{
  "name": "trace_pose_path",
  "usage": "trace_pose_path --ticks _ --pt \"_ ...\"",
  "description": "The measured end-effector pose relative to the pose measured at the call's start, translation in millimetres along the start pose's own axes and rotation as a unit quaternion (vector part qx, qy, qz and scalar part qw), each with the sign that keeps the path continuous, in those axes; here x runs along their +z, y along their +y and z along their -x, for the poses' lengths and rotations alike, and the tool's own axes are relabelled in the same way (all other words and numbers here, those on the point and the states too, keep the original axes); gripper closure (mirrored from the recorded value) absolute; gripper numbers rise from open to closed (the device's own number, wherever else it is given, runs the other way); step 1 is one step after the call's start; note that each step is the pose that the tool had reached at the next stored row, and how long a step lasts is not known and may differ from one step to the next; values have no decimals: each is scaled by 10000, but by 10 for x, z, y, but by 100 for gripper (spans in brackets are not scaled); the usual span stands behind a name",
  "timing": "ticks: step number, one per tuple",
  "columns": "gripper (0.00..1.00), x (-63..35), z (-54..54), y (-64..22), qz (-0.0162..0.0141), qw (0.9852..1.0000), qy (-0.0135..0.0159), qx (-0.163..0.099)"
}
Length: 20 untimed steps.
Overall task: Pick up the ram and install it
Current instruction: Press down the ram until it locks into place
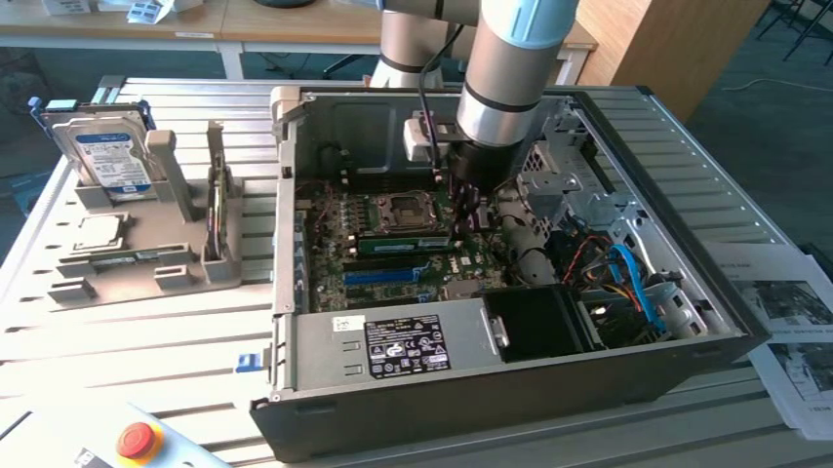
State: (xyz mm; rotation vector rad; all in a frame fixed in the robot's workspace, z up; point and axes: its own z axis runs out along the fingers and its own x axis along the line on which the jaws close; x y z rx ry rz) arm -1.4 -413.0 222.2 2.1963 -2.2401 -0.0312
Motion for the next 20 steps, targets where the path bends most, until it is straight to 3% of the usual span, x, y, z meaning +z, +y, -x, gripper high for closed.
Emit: trace_pose_path --ticks 7,20 --pt "90 -18 2 1 -1 10000 -7 1" --pt "90 -324 4 5 0 10000 0 0"
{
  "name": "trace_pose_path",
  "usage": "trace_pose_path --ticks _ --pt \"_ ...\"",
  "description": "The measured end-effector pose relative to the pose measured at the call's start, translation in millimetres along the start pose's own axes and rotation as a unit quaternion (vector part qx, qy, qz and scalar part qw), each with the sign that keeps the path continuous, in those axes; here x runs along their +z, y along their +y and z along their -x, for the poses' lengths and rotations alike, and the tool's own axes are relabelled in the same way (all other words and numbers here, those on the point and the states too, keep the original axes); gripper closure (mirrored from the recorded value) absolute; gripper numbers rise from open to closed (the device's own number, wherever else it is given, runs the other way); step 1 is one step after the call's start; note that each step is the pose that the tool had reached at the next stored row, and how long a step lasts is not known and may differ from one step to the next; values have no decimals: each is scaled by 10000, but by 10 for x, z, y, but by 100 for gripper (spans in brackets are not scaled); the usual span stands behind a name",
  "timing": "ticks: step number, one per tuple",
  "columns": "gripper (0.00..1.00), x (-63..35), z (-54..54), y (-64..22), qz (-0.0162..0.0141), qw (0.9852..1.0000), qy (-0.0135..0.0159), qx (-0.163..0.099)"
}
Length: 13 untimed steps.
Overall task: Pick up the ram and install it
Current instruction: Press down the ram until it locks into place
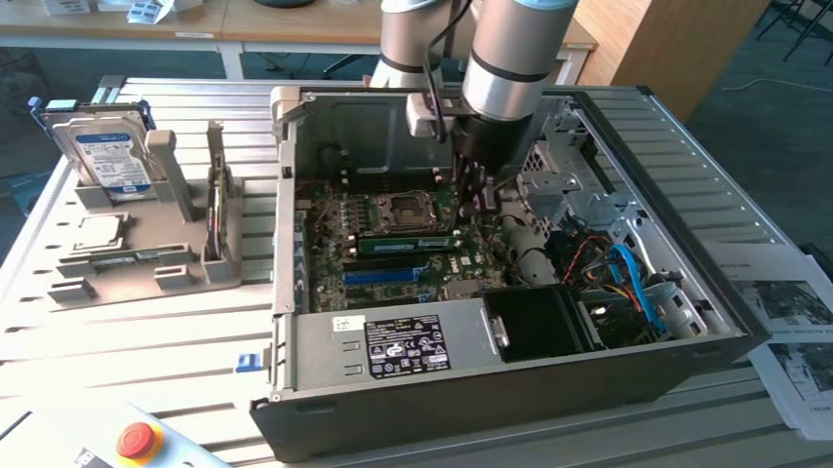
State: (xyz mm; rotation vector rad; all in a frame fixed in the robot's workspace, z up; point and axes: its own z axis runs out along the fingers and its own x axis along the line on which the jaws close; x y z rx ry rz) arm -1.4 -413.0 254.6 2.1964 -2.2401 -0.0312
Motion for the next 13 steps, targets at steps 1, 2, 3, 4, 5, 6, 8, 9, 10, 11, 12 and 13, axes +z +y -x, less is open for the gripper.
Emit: trace_pose_path --ticks 1,2,3,4,5,6,8,9,10,11,12,13 --pt "90 -16 0 0 0 10000 0 0" --pt "90 -29 0 0 0 10000 0 0" --pt "90 -33 1 1 0 10000 0 0" --pt "90 -33 1 0 0 10000 -1 0" --pt "90 -33 1 1 0 10000 -1 0" --pt "90 -33 1 0 0 10000 0 0" --pt "90 -33 0 0 0 10000 0 0" --pt "90 -34 0 1 0 10000 0 0" --pt "90 -34 1 1 0 10000 0 0" --pt "90 -34 0 0 0 10000 0 0" --pt "90 -34 0 1 0 10000 0 0" --pt "90 -34 0 1 0 10000 0 0"
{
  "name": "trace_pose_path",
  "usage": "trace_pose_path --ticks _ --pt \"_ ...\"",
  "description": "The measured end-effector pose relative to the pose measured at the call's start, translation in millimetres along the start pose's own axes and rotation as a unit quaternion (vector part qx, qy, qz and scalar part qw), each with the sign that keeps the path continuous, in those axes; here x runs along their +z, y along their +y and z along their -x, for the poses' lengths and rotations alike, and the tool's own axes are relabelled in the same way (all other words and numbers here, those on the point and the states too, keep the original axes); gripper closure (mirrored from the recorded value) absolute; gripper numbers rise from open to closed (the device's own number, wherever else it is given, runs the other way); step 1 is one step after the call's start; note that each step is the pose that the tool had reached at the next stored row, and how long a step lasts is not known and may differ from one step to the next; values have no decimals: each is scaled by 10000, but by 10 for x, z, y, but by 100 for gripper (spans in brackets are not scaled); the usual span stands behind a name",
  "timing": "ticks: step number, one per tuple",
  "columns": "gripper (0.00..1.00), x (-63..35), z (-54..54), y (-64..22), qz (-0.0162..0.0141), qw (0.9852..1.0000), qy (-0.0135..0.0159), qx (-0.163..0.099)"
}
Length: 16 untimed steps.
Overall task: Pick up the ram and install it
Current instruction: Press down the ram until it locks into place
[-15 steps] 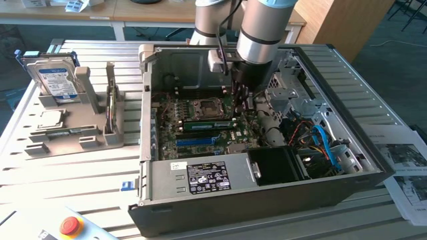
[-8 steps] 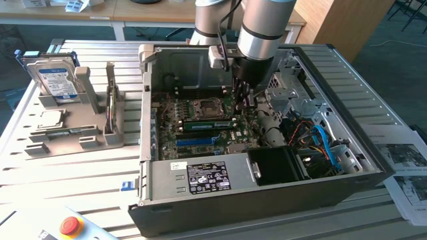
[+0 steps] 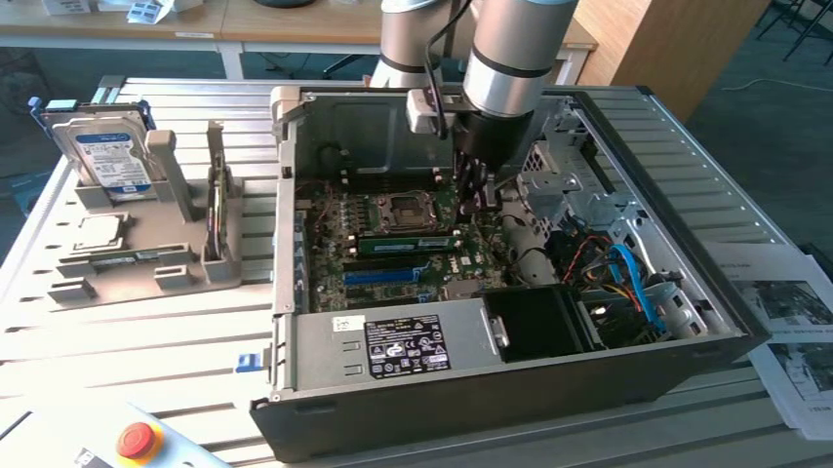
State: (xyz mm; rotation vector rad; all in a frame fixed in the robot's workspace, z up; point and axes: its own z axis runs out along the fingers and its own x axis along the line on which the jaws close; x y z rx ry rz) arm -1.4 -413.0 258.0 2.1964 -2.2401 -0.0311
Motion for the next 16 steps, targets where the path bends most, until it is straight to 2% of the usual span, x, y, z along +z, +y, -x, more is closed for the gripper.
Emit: trace_pose_path --ticks 3,6,9,16 --pt "90 0 0 3 0 10000 0 0" --pt "90 1 -1 46 0 10000 1 -1" --pt "90 3 -2 122 0 10000 0 0" --pt "90 8 -8 359 0 10000 1 0"
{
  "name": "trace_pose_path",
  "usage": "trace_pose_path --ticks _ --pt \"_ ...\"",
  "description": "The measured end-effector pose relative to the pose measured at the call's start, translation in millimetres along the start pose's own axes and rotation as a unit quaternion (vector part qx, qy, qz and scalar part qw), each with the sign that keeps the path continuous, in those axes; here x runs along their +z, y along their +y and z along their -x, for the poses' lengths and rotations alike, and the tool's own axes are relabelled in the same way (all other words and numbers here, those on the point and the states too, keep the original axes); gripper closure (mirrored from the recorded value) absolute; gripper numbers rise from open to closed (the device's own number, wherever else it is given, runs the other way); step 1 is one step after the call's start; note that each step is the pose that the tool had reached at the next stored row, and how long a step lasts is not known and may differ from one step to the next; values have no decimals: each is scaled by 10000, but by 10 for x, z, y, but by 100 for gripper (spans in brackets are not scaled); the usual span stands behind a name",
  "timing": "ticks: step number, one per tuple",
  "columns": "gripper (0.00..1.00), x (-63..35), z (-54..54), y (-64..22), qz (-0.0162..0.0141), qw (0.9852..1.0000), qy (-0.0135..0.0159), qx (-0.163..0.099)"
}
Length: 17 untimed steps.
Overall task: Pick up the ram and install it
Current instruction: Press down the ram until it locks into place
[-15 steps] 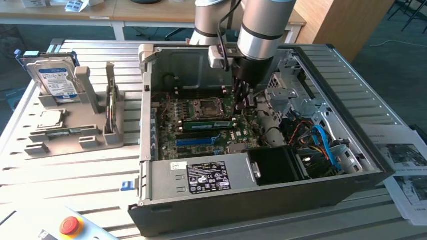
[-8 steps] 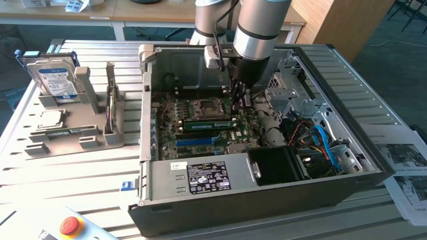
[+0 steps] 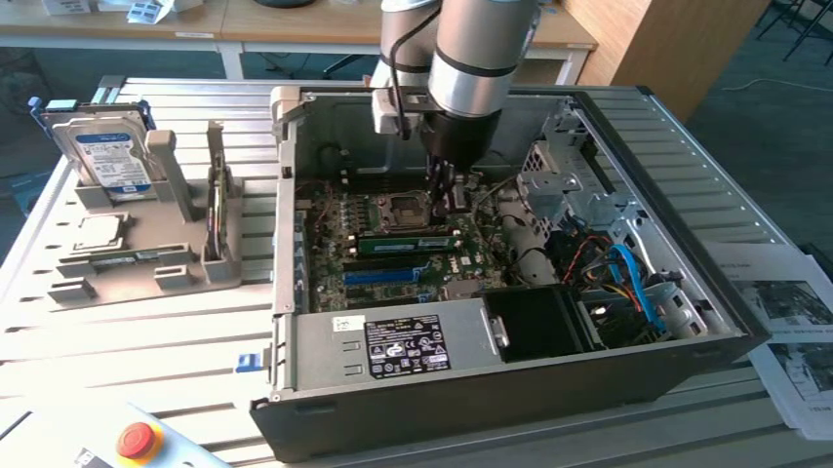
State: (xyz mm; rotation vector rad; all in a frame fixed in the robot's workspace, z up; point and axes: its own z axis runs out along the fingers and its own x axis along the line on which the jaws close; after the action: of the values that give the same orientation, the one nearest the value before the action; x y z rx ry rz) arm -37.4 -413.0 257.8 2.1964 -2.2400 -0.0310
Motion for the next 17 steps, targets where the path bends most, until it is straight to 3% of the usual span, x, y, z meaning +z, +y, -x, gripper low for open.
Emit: trace_pose_path --ticks 12,17 --pt "90 8 -8 422 0 10000 0 0" --pt "90 9 -8 454 0 10000 -1 0"
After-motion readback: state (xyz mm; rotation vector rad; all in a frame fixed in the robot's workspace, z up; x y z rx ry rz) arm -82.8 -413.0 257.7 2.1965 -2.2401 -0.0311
